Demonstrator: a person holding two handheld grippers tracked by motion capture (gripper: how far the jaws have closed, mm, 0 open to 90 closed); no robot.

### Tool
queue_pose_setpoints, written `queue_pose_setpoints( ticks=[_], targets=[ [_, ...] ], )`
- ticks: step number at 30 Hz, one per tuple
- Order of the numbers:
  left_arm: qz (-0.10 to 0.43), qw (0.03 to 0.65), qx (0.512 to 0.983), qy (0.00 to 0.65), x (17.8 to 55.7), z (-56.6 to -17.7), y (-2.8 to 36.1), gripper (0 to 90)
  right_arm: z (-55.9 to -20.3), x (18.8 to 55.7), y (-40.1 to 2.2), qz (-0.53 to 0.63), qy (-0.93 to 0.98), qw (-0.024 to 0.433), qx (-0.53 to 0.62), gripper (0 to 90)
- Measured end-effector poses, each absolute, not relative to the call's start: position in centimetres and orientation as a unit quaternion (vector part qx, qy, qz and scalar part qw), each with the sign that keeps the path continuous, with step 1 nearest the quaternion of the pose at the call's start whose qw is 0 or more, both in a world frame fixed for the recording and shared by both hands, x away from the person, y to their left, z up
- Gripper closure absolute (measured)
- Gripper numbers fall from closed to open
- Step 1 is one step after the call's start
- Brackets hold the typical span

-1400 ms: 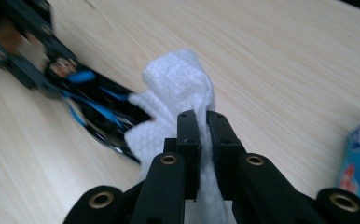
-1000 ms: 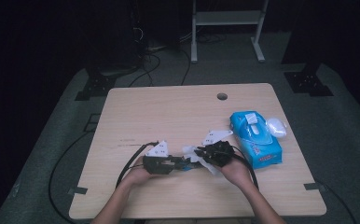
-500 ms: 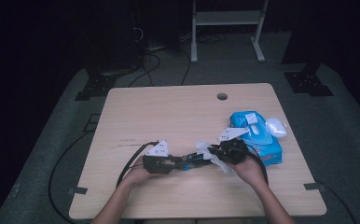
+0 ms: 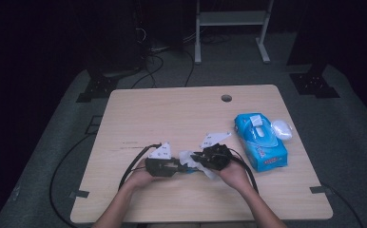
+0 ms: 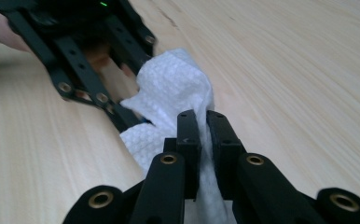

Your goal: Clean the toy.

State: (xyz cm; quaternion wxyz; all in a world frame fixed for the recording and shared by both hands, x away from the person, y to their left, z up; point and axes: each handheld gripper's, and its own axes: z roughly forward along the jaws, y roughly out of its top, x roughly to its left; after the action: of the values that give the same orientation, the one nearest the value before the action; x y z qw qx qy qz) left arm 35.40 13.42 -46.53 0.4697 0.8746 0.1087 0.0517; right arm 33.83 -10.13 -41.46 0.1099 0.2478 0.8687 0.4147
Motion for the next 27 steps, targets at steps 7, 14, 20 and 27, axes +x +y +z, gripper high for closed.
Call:
queue_pose_setpoints(
  ticks=[7,14,20,27],
  targets=[
    [0.049,0.475,0.871,0.115,35.5,-46.6,13.4,71.3,-41.3,34.5,-15.5,0.4,0.855,0.131,0.303,84.2],
    [0.056,0.474,0.868,0.139,35.9,-46.6,13.6,67.9,-41.5,34.3,-16.3,0.407,0.849,0.131,0.31,84.1],
    [0.04,0.496,0.854,0.15,35.9,-45.9,14.3,60.1,-41.7,33.8,-16.4,0.413,0.846,0.135,0.31,84.1],
    [0.014,0.527,0.833,0.168,36.0,-45.3,14.6,54.3,-41.9,33.2,-16.6,0.424,0.841,0.135,0.308,84.1]
  ],
)
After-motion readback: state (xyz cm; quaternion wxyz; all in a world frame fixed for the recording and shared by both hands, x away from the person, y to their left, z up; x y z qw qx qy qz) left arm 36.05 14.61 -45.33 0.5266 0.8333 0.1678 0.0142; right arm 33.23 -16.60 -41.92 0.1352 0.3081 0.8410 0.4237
